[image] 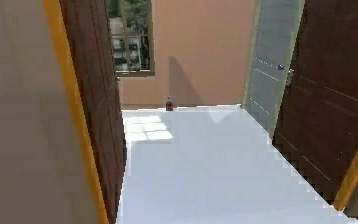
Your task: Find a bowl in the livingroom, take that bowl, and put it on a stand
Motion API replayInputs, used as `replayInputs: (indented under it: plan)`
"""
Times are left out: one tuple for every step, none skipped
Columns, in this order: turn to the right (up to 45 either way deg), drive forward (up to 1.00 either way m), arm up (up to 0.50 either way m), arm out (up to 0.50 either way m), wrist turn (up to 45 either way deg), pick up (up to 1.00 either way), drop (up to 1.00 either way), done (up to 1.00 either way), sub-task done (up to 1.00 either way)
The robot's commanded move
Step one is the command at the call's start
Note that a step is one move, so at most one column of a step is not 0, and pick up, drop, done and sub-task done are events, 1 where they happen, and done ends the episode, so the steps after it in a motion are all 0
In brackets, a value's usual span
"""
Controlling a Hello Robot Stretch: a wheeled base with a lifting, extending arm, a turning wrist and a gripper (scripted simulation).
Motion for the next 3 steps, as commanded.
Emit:
replayInputs:
  plan:
    - [3.0, 0.00, 0.00, 0.00, 0.0, 0.00, 0.00, 0.00, 0.00]
    - [0.0, 1.00, 0.00, 0.00, 0.0, 0.00, 0.00, 0.00, 0.00]
    - [0.0, 0.85, 0.00, 0.00, 0.0, 0.00, 0.00, 0.00, 0.00]
